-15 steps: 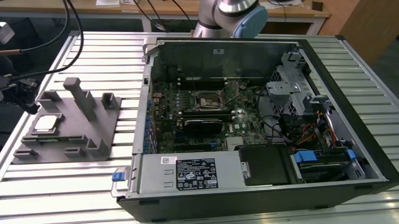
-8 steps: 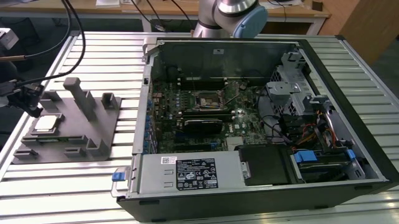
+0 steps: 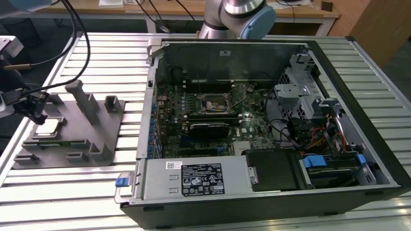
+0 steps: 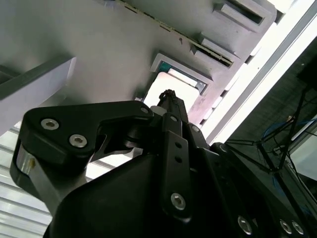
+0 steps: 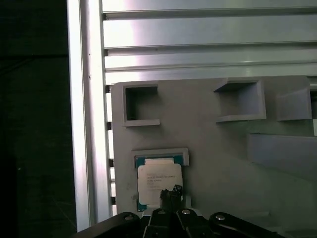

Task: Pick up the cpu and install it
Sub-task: 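Pick up the cpu and move it towards the insertion slot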

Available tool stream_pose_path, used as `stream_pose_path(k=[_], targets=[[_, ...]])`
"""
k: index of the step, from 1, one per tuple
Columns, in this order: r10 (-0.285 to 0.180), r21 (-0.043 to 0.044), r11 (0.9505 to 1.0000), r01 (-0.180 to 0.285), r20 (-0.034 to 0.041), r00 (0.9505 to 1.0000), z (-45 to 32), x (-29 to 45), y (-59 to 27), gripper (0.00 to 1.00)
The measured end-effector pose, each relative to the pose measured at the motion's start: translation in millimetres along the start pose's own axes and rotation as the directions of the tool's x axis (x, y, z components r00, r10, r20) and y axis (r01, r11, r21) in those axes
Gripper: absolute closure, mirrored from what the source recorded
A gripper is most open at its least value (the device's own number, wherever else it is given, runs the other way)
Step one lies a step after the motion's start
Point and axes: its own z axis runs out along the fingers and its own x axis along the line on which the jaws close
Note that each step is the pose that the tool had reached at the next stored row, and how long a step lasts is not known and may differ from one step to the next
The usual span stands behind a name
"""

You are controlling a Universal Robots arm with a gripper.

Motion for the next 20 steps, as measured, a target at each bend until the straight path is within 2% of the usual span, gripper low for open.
stream_pose_path(k=[9, 16, 20], targets=[[-0.001, 0.0007, 1.0000, 0.001, 0.0001, 1.0000, 12.7, 3.2, 0.0, 0.89], [-0.003, 0.0016, 1.0000, 0.003, 0.0002, 1.0000, 22.6, 4.6, 5.2, 0.89], [-0.003, 0.0044, 1.0000, 0.003, 0.0000, 1.0000, 22.9, 4.6, 5.4, 0.89]])
